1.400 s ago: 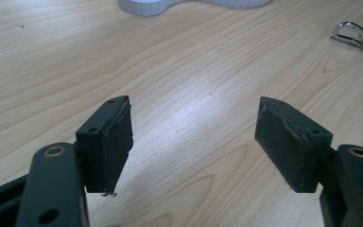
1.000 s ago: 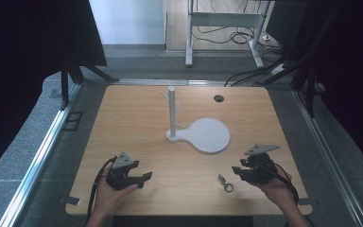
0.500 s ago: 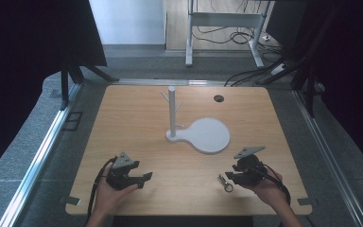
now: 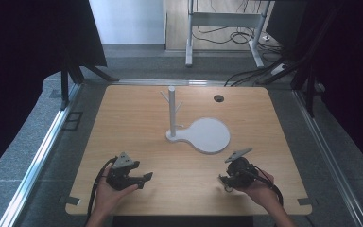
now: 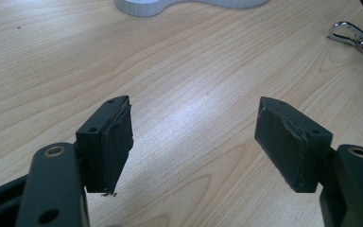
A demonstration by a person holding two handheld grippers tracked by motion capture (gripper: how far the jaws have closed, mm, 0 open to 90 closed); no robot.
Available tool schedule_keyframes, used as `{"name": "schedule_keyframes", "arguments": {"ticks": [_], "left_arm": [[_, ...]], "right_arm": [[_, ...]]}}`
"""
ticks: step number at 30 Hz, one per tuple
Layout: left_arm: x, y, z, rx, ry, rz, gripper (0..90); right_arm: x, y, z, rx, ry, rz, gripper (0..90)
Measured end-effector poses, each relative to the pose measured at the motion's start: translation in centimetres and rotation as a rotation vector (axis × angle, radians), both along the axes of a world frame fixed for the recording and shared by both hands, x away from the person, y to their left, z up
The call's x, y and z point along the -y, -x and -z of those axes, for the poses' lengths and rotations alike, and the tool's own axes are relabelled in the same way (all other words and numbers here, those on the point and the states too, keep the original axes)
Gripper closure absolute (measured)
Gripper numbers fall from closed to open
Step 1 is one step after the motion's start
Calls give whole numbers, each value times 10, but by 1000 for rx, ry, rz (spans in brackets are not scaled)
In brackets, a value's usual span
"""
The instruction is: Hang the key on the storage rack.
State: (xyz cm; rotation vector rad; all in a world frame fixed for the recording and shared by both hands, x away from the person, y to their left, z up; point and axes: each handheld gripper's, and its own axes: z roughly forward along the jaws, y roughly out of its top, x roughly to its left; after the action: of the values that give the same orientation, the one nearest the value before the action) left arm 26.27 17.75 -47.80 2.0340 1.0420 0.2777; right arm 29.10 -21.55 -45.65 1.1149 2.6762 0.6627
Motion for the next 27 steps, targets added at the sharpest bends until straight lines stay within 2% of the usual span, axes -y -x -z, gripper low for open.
{"name": "schedule_keyframes", "arguments": {"ticks": [10,27], "left_arm": [[1,0,1,-3,-6,5,289],[2,0,2,-6,-8,10,288]], "right_arm": [[-3,-2,14,-36,30,1,643],[-9,-5,23,-48,62,4,703]]}}
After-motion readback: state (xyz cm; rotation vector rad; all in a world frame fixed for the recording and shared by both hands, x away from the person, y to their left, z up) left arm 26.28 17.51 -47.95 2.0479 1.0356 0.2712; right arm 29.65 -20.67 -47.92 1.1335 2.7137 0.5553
